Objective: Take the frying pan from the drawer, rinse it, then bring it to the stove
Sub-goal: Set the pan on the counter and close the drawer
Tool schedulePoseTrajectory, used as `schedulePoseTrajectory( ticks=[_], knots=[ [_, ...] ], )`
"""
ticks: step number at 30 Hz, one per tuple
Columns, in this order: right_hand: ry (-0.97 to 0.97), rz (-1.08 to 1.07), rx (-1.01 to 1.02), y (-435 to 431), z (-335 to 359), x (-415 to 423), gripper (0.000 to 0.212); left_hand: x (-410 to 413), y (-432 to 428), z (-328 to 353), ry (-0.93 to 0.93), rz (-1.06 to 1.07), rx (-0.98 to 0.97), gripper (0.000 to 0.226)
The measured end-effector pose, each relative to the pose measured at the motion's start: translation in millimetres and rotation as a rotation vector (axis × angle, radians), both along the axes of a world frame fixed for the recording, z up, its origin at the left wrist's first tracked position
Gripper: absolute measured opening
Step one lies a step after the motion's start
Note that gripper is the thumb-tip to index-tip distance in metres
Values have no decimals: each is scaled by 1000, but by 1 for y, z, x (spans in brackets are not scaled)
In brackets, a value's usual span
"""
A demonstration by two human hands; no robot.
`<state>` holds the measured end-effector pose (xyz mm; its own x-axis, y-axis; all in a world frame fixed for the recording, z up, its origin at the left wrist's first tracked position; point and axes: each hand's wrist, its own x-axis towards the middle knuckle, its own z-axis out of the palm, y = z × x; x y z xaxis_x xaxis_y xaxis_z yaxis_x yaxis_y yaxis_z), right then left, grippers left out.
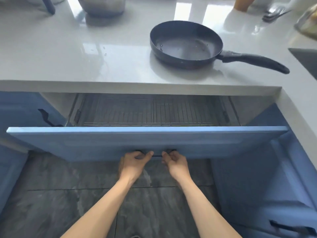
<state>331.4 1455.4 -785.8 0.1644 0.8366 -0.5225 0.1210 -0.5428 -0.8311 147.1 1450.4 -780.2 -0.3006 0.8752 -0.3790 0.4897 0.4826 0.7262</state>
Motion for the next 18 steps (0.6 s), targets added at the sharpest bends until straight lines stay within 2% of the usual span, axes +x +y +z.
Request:
schedulePoseTrajectory(
  ticks=[3,6,11,18],
  knots=[
    [-4,-1,-6,22,-2,-4,35,0,24,3,4,6,-7,54],
    [-10,-6,3,47,-3,-5,40,-1,48,3,12,-1,-8,57],
    [-29,-4,38,86,-8,-5,34,-3,83,1,32,16,36,61],
    [-16,21,43,128,-4,-8,33,-4,121,1,31,20,87,54]
  ],
)
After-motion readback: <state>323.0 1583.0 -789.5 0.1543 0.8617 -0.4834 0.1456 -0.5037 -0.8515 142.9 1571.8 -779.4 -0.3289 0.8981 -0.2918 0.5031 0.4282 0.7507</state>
